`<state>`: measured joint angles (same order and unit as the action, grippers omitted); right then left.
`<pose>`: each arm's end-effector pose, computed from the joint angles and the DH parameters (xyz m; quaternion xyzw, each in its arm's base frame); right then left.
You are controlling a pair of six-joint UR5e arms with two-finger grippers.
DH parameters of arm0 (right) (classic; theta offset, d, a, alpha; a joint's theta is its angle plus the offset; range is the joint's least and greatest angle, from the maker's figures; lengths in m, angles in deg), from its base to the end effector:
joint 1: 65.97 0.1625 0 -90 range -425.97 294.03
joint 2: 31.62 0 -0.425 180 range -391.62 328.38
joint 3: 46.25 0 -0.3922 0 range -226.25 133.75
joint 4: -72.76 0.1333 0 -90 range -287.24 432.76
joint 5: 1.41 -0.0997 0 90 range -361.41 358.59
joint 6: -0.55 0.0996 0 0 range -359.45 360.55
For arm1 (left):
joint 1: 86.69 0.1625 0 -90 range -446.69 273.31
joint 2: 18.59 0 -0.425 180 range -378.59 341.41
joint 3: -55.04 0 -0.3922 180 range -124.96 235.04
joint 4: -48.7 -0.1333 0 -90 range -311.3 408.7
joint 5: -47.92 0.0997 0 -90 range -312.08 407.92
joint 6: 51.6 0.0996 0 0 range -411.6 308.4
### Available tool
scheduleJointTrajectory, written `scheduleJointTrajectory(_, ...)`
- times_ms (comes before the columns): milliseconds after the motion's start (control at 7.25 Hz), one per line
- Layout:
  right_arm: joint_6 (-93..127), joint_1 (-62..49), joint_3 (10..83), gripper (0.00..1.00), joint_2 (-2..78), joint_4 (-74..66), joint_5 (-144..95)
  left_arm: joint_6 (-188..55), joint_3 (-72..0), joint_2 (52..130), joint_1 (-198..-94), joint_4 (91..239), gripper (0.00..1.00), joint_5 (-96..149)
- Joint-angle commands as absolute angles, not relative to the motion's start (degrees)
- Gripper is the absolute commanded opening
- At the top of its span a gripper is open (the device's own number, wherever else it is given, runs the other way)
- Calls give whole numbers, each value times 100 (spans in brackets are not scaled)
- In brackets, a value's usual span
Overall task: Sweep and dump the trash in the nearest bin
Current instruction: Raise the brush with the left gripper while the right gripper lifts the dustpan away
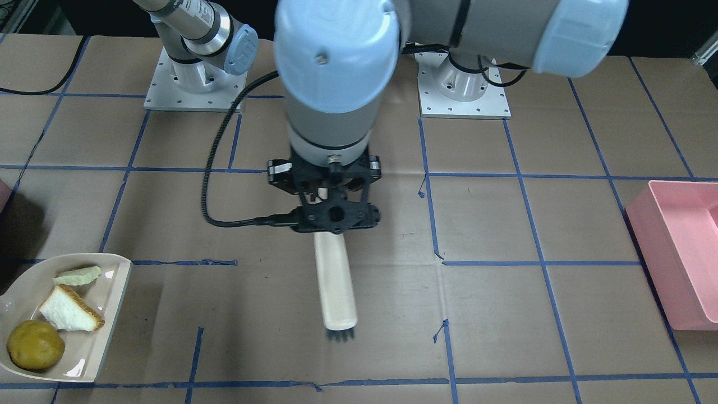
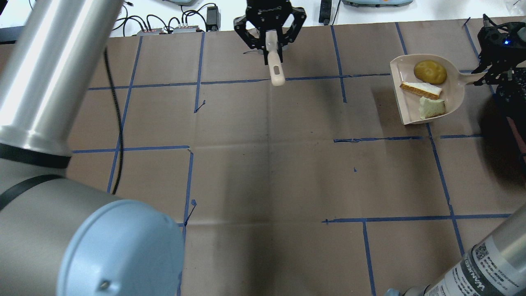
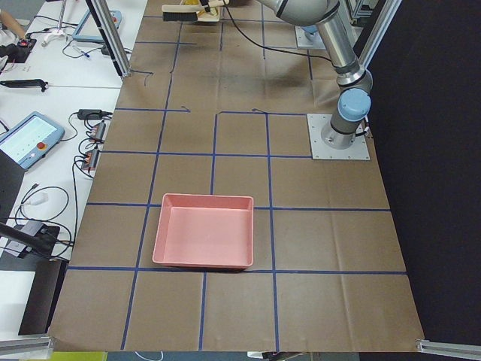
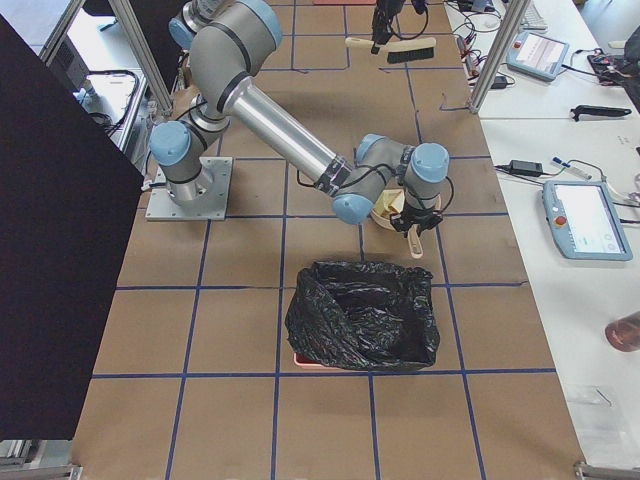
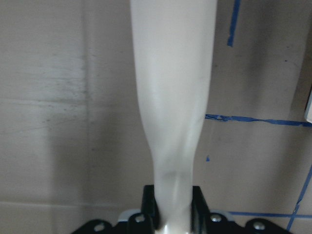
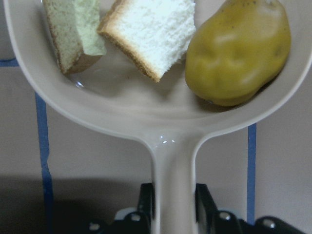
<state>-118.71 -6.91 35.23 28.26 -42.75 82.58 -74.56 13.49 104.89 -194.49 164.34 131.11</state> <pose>-0.2285 -0.6607 0.2937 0.6966 -0.7147 0.0594 0.0195 -0.3500 -0.6155 0.5026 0.0503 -0.9927 -0.1076 0.0231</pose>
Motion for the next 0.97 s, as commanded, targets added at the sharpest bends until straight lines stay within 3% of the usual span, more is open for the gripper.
scheduleJointTrajectory(0,-11608,-690,3523,0,3270,-3713,8199,-6719,7,9456,-18762,16174,0,13474)
scheduleJointTrajectory(414,-11520,-716,3514,0,3955,-2799,8226,-5532,-1390,8427,-17872,16129,0,13597)
scheduleJointTrajectory(828,-11607,-926,3523,0,4291,-2350,8278,-5983,-3672,7574,-18552,14776,0,13319)
